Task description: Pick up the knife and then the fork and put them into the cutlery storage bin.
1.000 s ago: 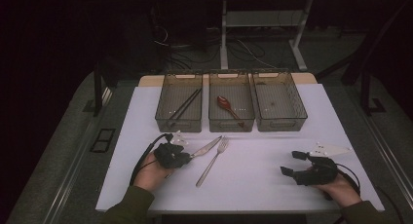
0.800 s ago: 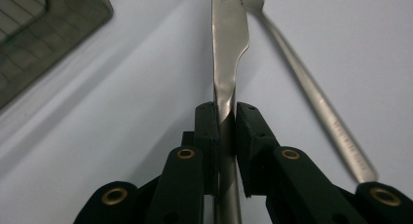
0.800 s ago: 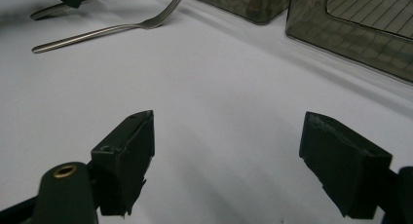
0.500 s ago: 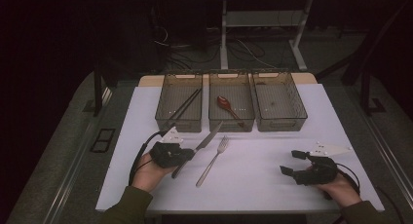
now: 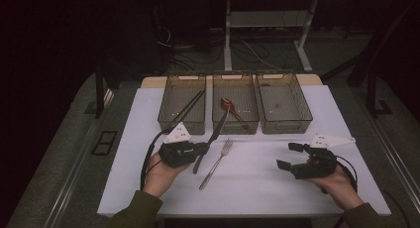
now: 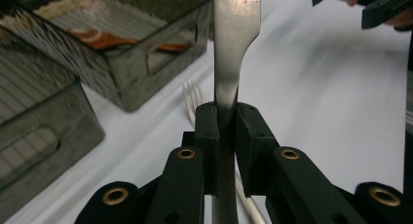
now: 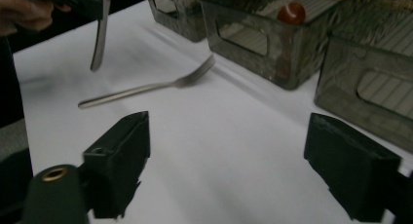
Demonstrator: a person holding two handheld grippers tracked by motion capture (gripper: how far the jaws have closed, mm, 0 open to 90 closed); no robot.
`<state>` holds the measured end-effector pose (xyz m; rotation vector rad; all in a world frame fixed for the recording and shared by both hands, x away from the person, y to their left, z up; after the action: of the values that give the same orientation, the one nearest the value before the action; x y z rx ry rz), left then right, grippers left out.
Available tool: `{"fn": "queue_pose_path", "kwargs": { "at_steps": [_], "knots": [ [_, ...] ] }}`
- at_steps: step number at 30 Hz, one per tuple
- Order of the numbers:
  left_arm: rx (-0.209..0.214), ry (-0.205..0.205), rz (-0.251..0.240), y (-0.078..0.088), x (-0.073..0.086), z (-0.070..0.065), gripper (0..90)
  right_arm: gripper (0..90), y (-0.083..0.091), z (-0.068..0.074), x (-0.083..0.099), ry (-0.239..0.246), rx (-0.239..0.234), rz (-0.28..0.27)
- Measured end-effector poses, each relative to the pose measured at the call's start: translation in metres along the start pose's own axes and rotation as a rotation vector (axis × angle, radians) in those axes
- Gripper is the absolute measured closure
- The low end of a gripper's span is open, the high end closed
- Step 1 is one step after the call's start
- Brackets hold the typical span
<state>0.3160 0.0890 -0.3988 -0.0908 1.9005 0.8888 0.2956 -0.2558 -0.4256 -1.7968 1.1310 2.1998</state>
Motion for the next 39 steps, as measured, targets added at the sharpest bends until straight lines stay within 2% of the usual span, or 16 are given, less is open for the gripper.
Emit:
{"fn": "queue_pose_path", "kwargs": {
  "at_steps": [4,9,17,23,28,36,39],
  "knots": [
    [-0.023,0.016,-0.032,-0.01,-0.007,-0.005,79.4,24.9,-0.009,0.001,-0.016,-0.021,-0.03,-0.022],
    [-0.039,0.031,-0.047,-0.026,-0.013,-0.012,79.4,33.3,-0.021,0.002,-0.035,-0.039,-0.054,-0.042],
    [-0.062,0.051,-0.08,-0.051,-0.023,-0.02,79.4,39.1,-0.042,0.006,-0.065,-0.047,-0.092,-0.071],
    [-0.077,0.044,-0.099,-0.064,-0.027,-0.03,79.4,44.4,-0.054,0.008,-0.079,-0.06,-0.104,-0.087],
    [-0.09,0.019,-0.108,-0.07,-0.03,-0.037,79.4,52.3,-0.067,0.008,-0.086,-0.083,-0.118,-0.09],
    [-0.1,0.006,-0.115,-0.071,-0.028,-0.039,79.4,68.5,-0.085,0.008,-0.094,-0.099,-0.135,-0.082],
    [-0.103,0.009,-0.123,-0.071,-0.027,-0.039,79.4,75.2,-0.088,0.008,-0.096,-0.106,-0.141,-0.094]
  ]
}}
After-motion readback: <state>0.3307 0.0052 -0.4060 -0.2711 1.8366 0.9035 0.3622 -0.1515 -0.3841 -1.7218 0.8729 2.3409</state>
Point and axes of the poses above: each handheld gripper's, and its own axes: y roughly backward along the jaws, x roughly out of its underside, z roughly to its left, the point moved 4 cm from there along -y, roughly forward along the jaws, and after that the axes turned 11 degrees about y, right-handed, at the moved point
